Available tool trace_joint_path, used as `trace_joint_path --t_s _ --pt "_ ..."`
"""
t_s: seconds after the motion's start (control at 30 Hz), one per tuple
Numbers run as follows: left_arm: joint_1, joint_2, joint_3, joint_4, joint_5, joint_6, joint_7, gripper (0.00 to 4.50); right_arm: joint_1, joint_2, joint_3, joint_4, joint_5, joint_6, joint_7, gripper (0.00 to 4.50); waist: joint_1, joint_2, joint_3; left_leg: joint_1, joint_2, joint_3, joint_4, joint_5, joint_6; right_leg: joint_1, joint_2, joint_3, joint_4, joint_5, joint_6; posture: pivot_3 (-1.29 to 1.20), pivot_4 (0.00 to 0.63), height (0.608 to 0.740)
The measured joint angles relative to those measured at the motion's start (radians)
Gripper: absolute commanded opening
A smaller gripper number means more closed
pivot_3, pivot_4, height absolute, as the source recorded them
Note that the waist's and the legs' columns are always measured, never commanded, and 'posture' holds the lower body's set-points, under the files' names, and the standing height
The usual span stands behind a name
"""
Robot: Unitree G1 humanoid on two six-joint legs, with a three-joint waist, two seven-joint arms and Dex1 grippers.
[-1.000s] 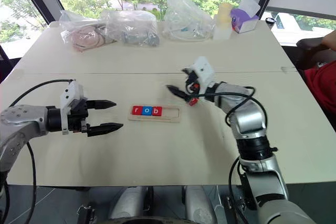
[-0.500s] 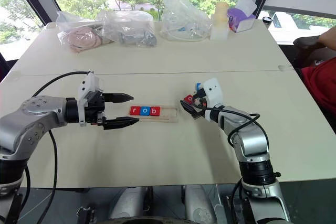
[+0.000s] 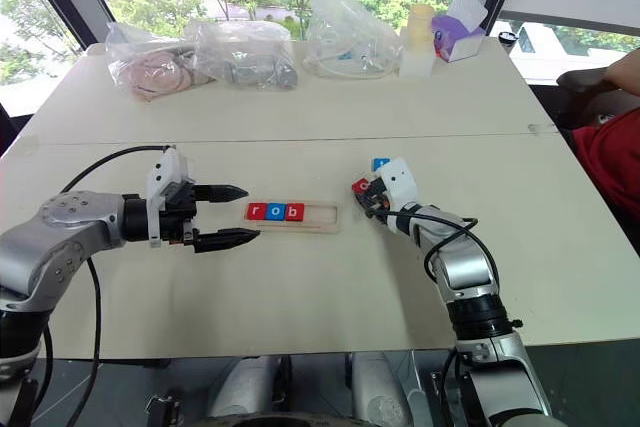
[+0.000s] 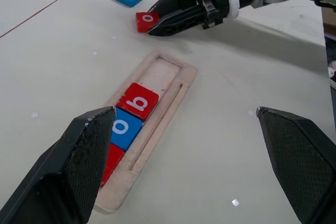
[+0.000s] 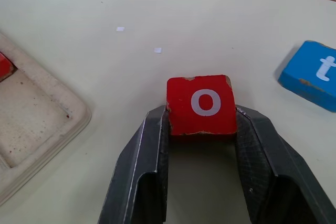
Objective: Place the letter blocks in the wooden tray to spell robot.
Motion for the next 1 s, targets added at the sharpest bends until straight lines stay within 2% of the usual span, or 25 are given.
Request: trace_joint_path --t_s 0.13,0.3,0.43,0.6,0.63,0.77,0.8,0.9,1.0 --pt "0.000 0.002 -0.001 -0.001 0.002 -0.002 0.000 4.50 0.003 0.008 -0.007 -0.009 0.001 0.011 -0.026 1.14 0.000 0.000 0.000 0.000 0.000 0.000 0.000 0.000 0.000 0.000 0.000 0.000 0.000 0.000 0.000 0.00 0.150 0.735" --pt "0.000 -0.001 -0.025 -0.002 0.014 -0.024 -0.015 4.50 0.073 0.057 -0.083 -0.203 0.002 0.148 -0.175 1.14 0.004 0.000 0.000 -0.001 0.000 -0.001 0.000 0.000 0.000 -0.001 -0.001 0.000 0.000 0.000 0.000 0.00 0.150 0.735" --pt "-0.033 -0.027 -0.076 0.014 0.031 -0.034 -0.029 4.50 0.211 0.195 -0.108 -0.454 -0.035 0.407 -0.371 1.14 0.007 0.000 0.000 -0.001 0.000 -0.002 -0.001 0.000 0.000 -0.001 -0.001 0.000 0.000 0.000 0.000 0.00 0.150 0.735" --pt "-0.108 -0.058 -0.118 0.082 0.055 -0.068 -0.063 4.50 0.212 0.312 -0.108 -0.546 -0.068 0.547 -0.508 1.14 0.000 0.000 0.000 0.001 0.000 0.000 0.000 0.001 -0.002 0.000 0.000 0.000 0.000 0.000 0.000 0.00 0.150 0.735" --pt "-0.114 -0.066 -0.129 0.101 0.066 -0.075 -0.071 4.50 0.208 0.319 -0.102 -0.546 -0.074 0.554 -0.521 2.19 0.000 0.000 0.000 0.001 0.000 0.000 0.000 0.001 -0.002 0.000 0.000 0.000 0.000 0.000 0.000 0.00 0.150 0.735" --pt "-0.122 -0.073 -0.150 0.139 0.087 -0.092 -0.093 4.50 0.200 0.324 -0.083 -0.552 -0.074 0.570 -0.526 4.20 0.001 -0.001 -0.001 0.000 0.000 0.000 0.000 0.001 -0.002 0.000 0.000 0.000 0.000 0.000 0.000 0.00 0.150 0.735" --pt "-0.124 -0.075 -0.151 0.141 0.090 -0.094 -0.098 4.50 0.199 0.322 -0.083 -0.553 -0.074 0.571 -0.525 4.49 0.002 -0.001 -0.001 0.000 0.000 0.000 0.000 0.001 -0.002 0.000 -0.001 0.000 -0.001 0.000 0.000 0.00 0.150 0.735" --pt "-0.126 -0.075 -0.151 0.146 0.089 -0.094 -0.109 4.50 0.197 0.287 -0.113 -0.550 -0.063 0.560 -0.502 4.49 0.006 -0.001 -0.001 -0.001 -0.001 0.000 0.000 0.001 -0.002 0.000 -0.001 0.000 -0.001 0.000 0.000 0.00 0.150 0.735" --pt "-0.125 -0.065 -0.145 0.145 0.069 -0.073 -0.126 4.50 0.160 0.123 -0.202 -0.480 -0.041 0.432 -0.394 4.49 0.003 -0.001 0.000 -0.001 -0.002 0.002 0.001 0.001 -0.002 0.000 -0.002 0.001 -0.003 -0.001 0.000 0.00 0.150 0.735"
